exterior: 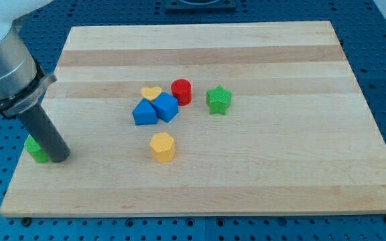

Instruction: Slide the yellow hexagon vertically below the blue triangle

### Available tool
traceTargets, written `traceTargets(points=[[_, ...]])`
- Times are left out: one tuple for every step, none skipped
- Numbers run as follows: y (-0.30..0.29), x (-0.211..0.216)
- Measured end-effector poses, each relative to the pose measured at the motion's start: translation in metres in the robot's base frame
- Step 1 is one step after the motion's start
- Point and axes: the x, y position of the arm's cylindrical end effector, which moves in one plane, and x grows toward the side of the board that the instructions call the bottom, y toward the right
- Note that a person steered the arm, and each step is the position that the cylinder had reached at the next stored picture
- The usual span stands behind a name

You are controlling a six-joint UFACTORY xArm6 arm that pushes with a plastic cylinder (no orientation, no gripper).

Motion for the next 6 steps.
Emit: traceTargets(points=[[0.017, -0.001], [0.052, -0.034], [0.081, -0.052], [0.140, -0.058], [0.196, -0.044], [0.215, -0.043]])
